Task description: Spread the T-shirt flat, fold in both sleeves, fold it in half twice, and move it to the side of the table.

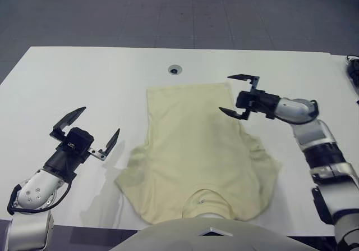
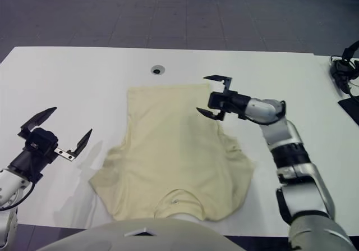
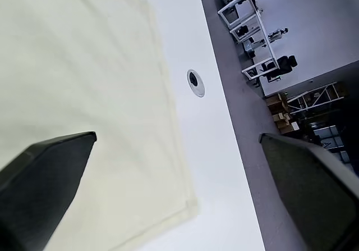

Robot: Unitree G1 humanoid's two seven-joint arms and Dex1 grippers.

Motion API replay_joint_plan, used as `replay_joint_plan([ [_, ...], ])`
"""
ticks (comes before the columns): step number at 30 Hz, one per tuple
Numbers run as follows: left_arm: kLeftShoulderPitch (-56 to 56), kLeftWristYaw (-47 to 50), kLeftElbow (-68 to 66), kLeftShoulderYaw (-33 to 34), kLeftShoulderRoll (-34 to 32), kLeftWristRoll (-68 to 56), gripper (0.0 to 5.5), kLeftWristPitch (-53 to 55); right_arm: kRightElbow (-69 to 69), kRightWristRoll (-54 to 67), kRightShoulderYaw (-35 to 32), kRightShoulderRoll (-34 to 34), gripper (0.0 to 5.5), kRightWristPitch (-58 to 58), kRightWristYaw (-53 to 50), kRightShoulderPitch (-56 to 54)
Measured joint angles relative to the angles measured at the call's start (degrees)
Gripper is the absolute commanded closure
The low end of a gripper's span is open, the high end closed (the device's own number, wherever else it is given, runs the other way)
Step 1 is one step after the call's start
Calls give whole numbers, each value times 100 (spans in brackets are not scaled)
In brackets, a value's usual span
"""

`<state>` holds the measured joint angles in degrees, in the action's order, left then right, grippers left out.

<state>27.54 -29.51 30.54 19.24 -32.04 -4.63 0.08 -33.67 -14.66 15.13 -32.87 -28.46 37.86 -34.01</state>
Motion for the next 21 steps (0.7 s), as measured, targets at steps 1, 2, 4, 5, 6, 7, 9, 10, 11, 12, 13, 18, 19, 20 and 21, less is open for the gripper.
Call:
replay_joint_plan([
  [1,-16,0,-9,-20,-3,7,13,-4,-415,-208,121,143,10,-78,-201,-245],
  [2,-32,-1,-20,-32,-4,10,13,-7,-877,-462,264,287,10,-152,-448,-514],
  [4,-45,-1,-30,-46,-6,13,13,-19,-1759,-932,566,519,10,-231,-939,-1000],
  [5,-44,-4,-31,-60,-7,22,13,-34,-2146,-1187,715,616,10,-260,-1200,-1216],
  [6,-39,-8,-31,-80,-6,51,13,-73,-2581,-1479,903,716,10,-292,-1492,-1451],
  [7,-36,-9,-33,-99,-6,60,13,-101,-2892,-1643,1015,794,10,-286,-1701,-1605],
  [9,-33,-7,-40,-120,-5,90,13,-131,-3288,-1827,1142,865,10,-270,-2022,-1778],
  [10,-29,-7,-42,-146,-4,105,13,-146,-3476,-1930,1207,879,10,-229,-2189,-1884],
  [11,-21,-7,-42,-164,-3,107,13,-154,-3602,-2015,1264,882,10,-162,-2306,-1964],
  [12,-11,-7,-42,-179,-3,109,13,-155,-3706,-2072,1302,880,10,-90,-2381,-2021],
  [13,-9,-7,-42,-184,-2,109,13,-156,-3751,-2096,1317,876,10,-56,-2435,-2037],
  [18,-9,21,-59,-218,2,136,13,-192,-3879,-2125,1372,822,10,140,-2577,-2083],
  [19,-9,31,-59,-249,4,166,13,-198,-3883,-2141,1389,820,10,159,-2602,-2086],
  [20,-9,34,-59,-276,6,216,13,-201,-3883,-2161,1414,815,10,161,-2638,-2093],
  [21,-9,36,-59,-294,6,229,13,-202,-3882,-2176,1420,814,10,160,-2652,-2095],
])
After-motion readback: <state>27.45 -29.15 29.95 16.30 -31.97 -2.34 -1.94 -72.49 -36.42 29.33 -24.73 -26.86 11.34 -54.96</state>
